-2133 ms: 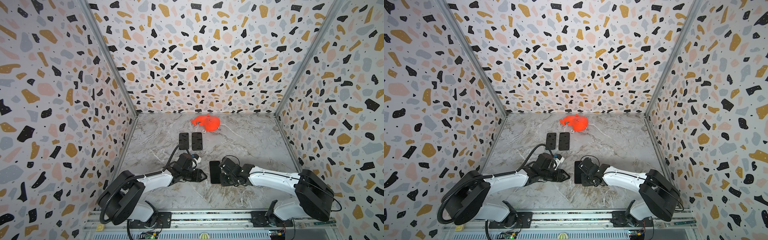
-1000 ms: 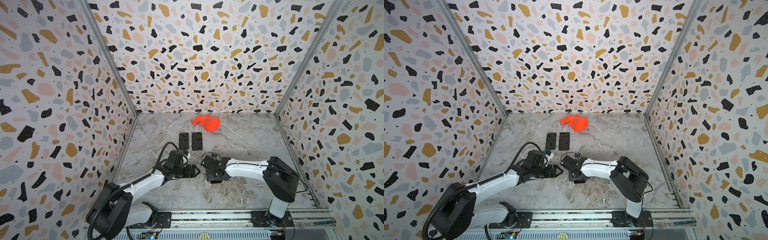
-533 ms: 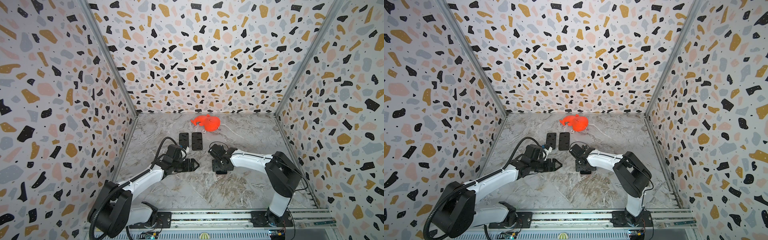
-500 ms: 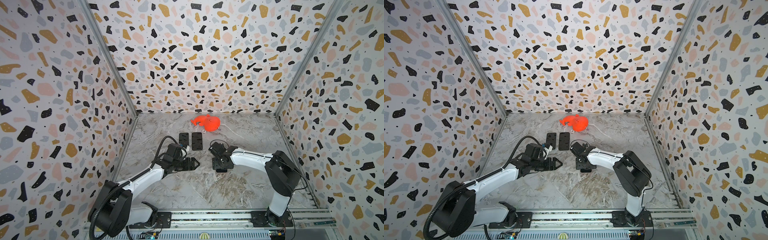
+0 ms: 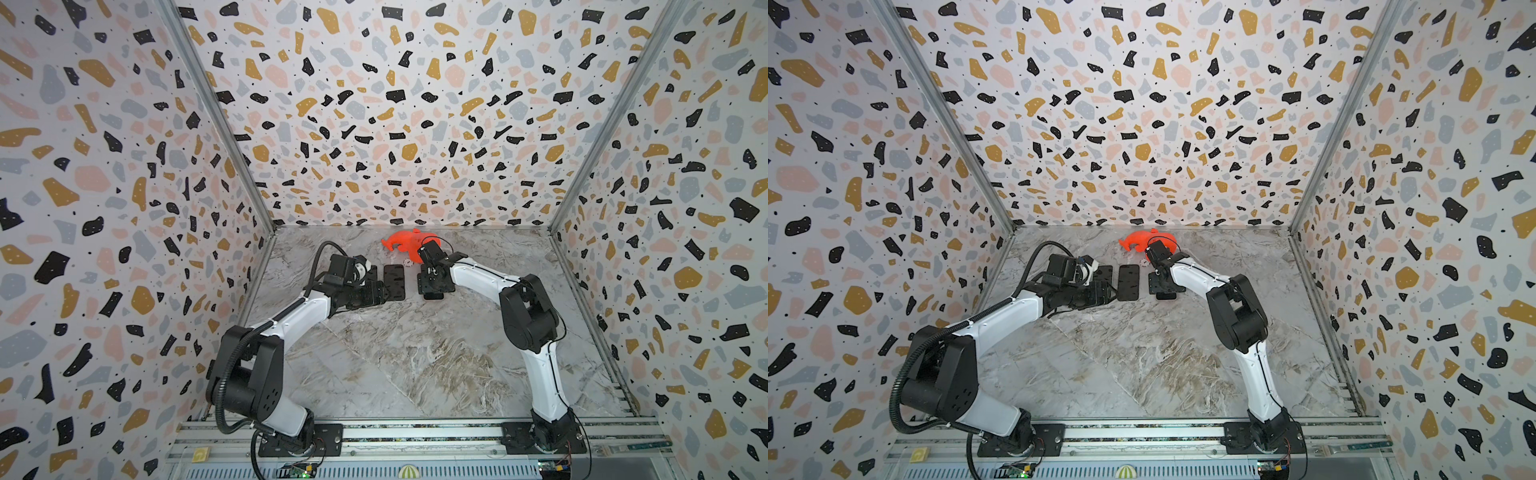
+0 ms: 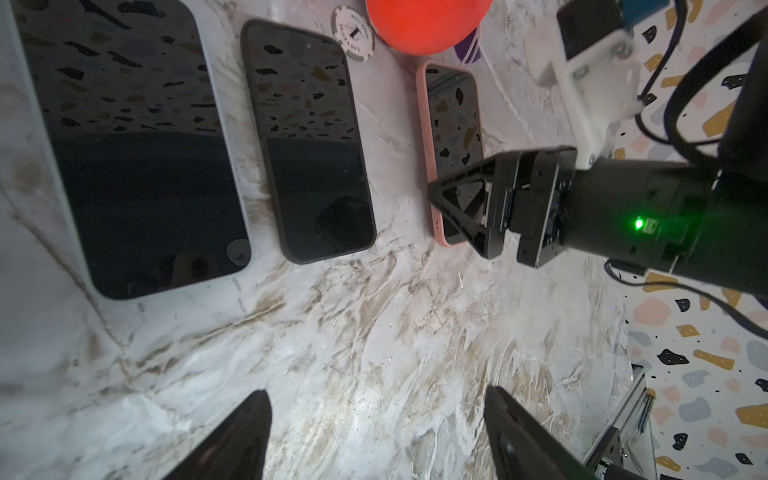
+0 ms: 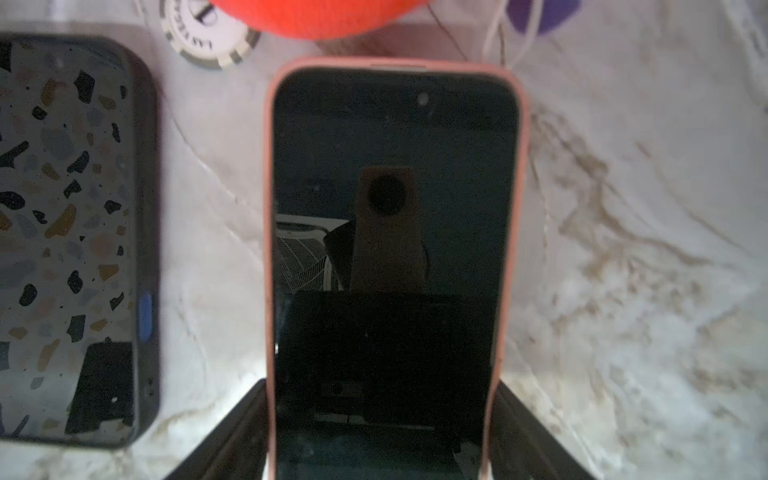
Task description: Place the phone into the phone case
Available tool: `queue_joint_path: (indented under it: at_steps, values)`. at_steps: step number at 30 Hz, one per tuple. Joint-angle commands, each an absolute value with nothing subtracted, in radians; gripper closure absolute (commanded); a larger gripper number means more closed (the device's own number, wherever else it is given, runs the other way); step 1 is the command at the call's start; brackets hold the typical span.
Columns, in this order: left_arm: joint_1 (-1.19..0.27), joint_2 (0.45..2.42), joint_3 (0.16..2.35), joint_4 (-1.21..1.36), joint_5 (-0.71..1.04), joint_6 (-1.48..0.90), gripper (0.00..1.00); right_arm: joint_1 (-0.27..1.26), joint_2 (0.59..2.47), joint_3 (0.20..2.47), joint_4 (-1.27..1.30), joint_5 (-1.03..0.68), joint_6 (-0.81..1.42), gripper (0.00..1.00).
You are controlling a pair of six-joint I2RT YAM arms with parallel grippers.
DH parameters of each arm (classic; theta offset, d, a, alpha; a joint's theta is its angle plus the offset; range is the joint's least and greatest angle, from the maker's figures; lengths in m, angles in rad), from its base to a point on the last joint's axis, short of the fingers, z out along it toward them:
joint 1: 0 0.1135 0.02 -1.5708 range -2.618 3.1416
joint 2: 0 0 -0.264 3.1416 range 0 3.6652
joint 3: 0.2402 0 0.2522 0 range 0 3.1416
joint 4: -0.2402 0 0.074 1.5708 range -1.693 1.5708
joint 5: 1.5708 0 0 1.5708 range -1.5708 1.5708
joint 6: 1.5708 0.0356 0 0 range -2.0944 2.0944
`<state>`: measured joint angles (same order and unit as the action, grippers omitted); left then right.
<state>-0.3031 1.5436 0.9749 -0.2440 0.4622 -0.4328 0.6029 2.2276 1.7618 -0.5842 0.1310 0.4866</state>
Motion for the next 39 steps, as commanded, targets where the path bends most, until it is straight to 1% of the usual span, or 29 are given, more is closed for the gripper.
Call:
queue_joint_path:
  at_steps: [1,4,14,25,27,30,33,34,35,36,38,39]
  values:
    - [-0.305,1.553,0.986,-0.255,0.454,-0.426,0.18,0.603,2.224,1.837,-0.611,0.097,0.437,0.49]
    - [-0.305,1.563,0.975,-0.243,0.456,-0.431,0.18,0.603,2.237,1.847,-0.594,0.069,0.433,0.49]
    - [-0.305,1.556,0.945,-0.224,0.458,-0.437,0.18,0.587,2.275,1.861,-0.566,0.059,0.453,0.48]
    - [-0.305,1.538,0.923,-0.224,0.453,-0.433,0.17,0.583,2.288,1.866,-0.543,0.078,0.571,0.44]
    - [-0.305,1.533,0.918,-0.224,0.451,-0.432,0.17,0.583,2.293,1.867,-0.535,0.068,0.575,0.39]
    - [-0.305,1.528,0.914,-0.231,0.424,-0.431,0.16,0.584,2.296,1.871,-0.550,0.062,0.575,0.27]
    - [-0.305,1.518,0.910,-0.243,0.389,-0.418,0.15,0.588,2.258,1.838,-0.551,0.073,0.570,0.20]
    - [-0.305,1.514,0.907,-0.246,0.376,-0.414,0.14,0.589,2.238,1.815,-0.539,0.075,0.564,0.15]
    - [-0.305,1.508,0.903,-0.251,0.361,-0.409,0.14,0.592,2.214,1.790,-0.526,0.074,0.561,0.06]
    - [-0.304,1.500,0.901,-0.259,0.344,-0.404,0.13,0.594,2.188,1.766,-0.515,0.076,0.559,0.00]
    - [-0.306,1.479,0.900,-0.274,0.314,-0.402,0.11,0.598,2.149,1.736,-0.506,0.081,0.553,0.01]
    - [-0.305,1.464,0.900,-0.283,0.301,-0.402,0.03,0.602,2.132,1.727,-0.512,0.088,0.551,0.01]
